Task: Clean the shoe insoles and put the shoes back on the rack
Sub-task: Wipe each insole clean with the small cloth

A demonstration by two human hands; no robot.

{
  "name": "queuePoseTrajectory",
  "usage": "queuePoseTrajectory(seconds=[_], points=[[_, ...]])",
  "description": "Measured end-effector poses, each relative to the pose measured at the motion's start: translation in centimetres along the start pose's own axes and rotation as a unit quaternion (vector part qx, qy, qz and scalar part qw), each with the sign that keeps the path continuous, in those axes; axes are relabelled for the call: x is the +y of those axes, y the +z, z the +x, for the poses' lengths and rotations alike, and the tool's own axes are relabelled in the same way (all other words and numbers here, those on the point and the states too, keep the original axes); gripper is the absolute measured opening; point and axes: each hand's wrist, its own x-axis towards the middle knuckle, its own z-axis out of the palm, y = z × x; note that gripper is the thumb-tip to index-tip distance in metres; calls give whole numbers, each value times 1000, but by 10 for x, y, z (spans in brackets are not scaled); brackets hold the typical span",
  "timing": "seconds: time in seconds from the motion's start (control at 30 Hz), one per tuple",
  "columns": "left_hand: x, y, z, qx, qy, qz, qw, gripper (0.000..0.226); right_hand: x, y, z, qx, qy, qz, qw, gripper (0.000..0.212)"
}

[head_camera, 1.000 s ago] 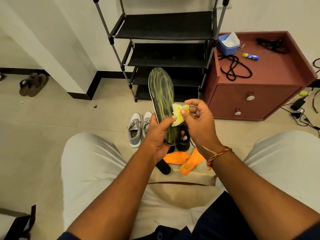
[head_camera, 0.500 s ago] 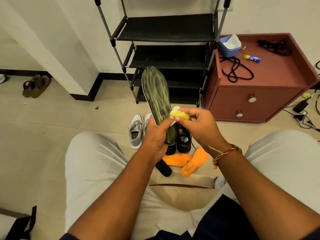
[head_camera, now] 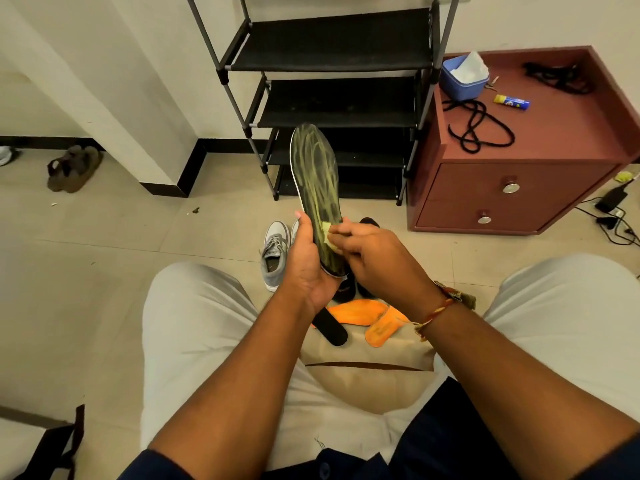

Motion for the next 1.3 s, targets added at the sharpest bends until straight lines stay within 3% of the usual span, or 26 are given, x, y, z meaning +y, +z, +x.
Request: queuePoseTrajectory(seconds=[0.1,0.17,0.3,0.4,0.63,0.83,0.9,1.03,1.2,1.3], points=[[6,-2,4,-13,-7,-15,1000,78,-7,-4,-5,-15,-22,80,996,23],[6,-2,5,-27,-15,-23,999,79,-9,-5,-4,-5,-25,77,997,19],[-9,5,-2,-62,-52,5,997,74,4,-11,4,107,-2,-3,994,11],[-12,8,-5,-82,-70,23,994,71,8,-18,6,144,31,-8,989,9],[6,3,4,-24,-32,4,999,76,-18,-11,-4,6,-23,81,996,17],[3,4,3,-54,-18,8,998,80,6,-16,2,65,25,-28,997,14],[4,3,5,-53,-24,3,998,80,-2,-13,0,69,27,-23,997,15],[7,1,6,-37,-3,-13,999,79,-24,-9,-9,1,-31,47,998,17],[5,4,5,-38,14,-7,999,81,-3,-15,1,66,44,-11,997,16],[7,-1,7,-20,21,-12,1000,78,-29,-13,-9,-16,-33,33,999,16]])
